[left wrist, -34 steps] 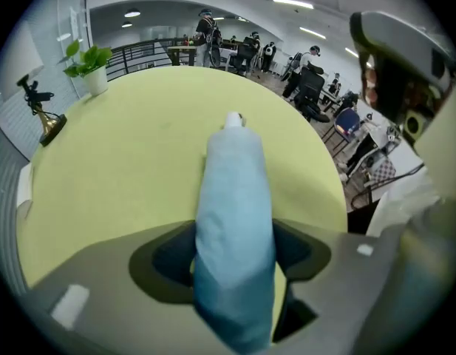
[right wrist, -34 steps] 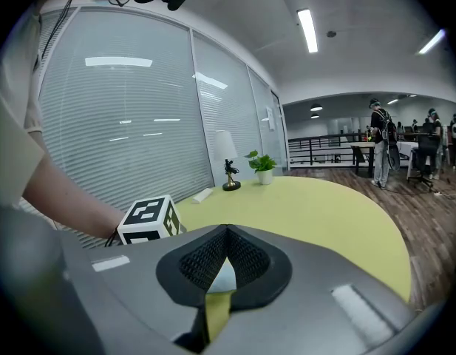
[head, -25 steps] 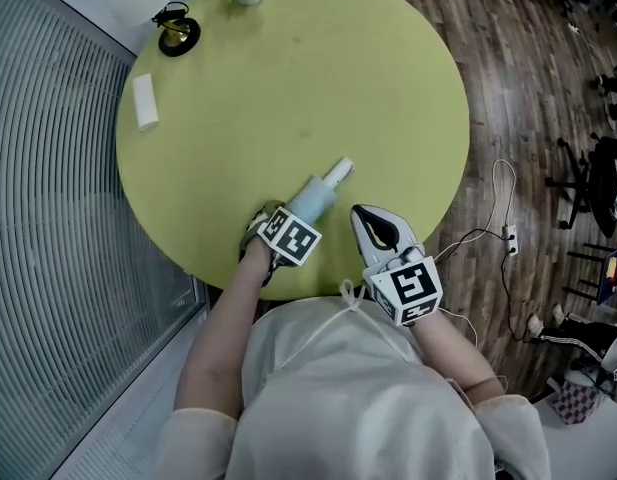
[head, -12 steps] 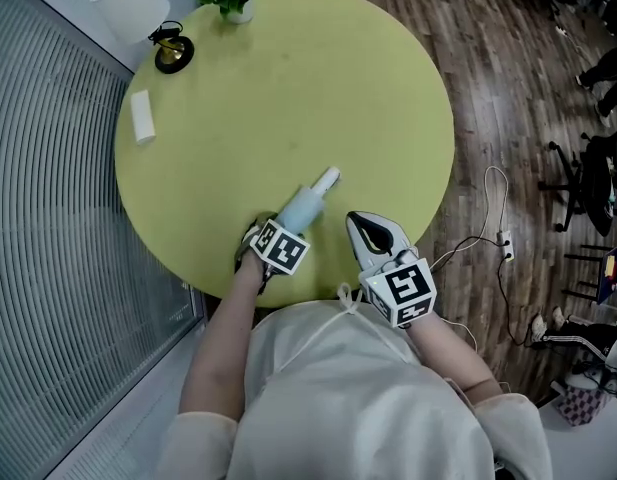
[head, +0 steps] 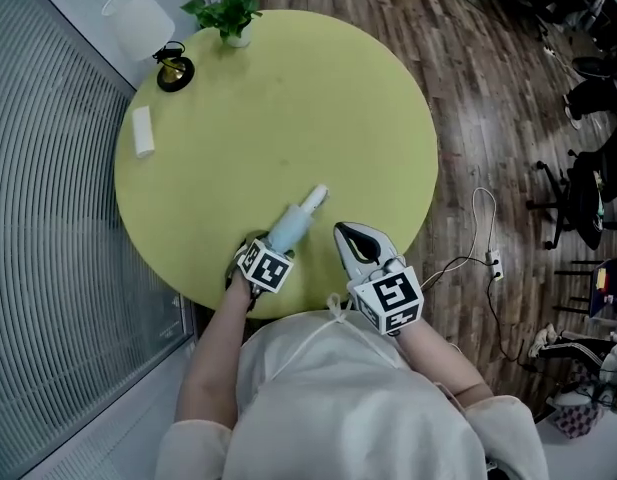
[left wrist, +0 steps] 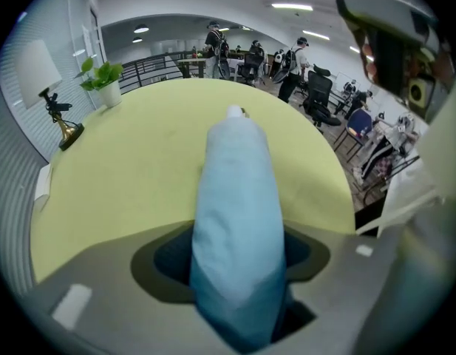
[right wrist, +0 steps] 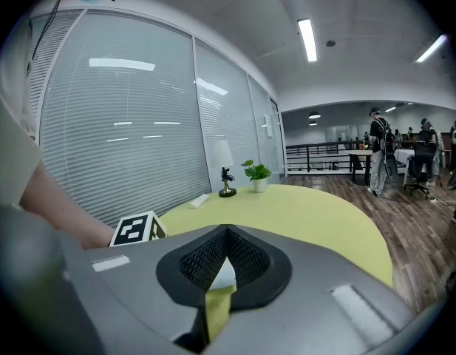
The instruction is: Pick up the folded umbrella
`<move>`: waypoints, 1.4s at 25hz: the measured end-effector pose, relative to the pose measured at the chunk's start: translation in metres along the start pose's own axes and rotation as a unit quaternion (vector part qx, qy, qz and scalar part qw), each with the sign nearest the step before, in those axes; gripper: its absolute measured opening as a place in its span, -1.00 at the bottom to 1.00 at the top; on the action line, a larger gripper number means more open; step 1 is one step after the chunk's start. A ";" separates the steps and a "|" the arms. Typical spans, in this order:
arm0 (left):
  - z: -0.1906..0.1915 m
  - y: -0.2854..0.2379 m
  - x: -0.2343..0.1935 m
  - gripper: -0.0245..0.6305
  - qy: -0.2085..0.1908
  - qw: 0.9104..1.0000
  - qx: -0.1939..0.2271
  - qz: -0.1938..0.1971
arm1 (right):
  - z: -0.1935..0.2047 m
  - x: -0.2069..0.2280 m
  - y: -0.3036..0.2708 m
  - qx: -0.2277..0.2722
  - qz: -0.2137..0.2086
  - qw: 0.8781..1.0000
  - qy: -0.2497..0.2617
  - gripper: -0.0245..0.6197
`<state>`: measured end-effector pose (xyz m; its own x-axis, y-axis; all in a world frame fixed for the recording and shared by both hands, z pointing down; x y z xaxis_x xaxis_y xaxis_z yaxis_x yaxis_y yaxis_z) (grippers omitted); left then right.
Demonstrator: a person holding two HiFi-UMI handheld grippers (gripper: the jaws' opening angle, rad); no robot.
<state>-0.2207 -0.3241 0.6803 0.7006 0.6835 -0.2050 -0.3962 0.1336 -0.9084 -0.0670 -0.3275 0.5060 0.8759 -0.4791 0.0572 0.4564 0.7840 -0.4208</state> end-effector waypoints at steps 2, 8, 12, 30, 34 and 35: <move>-0.005 0.011 0.001 -0.02 0.006 1.000 0.024 -0.006 | -0.003 0.000 0.001 0.003 0.000 1.000 0.003 -0.93; -0.029 0.069 0.012 -0.01 0.021 0.991 0.128 -0.021 | -0.017 -0.003 0.009 0.018 -0.010 1.000 0.015 -0.93; -0.049 0.114 0.006 -0.01 0.032 0.976 0.210 -0.040 | -0.033 -0.010 -0.001 0.022 -0.015 0.999 0.021 -0.93; -0.048 0.329 0.012 -0.01 0.091 0.786 0.565 -0.232 | -0.119 -0.037 -0.015 0.096 -0.038 0.994 0.040 -0.93; -0.046 0.338 0.013 -0.01 0.098 0.777 0.569 -0.253 | -0.131 -0.037 -0.013 0.111 -0.044 0.992 0.041 -0.93; -0.046 0.339 0.012 -0.01 0.100 0.777 0.568 -0.254 | -0.133 -0.039 -0.014 0.112 -0.047 0.992 0.042 -0.93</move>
<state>-0.3193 -0.3032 0.3535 0.9708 0.2256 -0.0815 -0.2269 0.9739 -0.0069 -0.1279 -0.3721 0.3894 0.8158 -0.5783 0.0080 0.5673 0.7975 -0.2052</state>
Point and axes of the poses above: the fingertips, and each gripper's own axes: y backward along the fingers, x to its right, z out of its underside, the point moved 5 cm from there along y, backward along the fingers, and after that the axes turned 10 degrees about z, right-handed, at the moved point
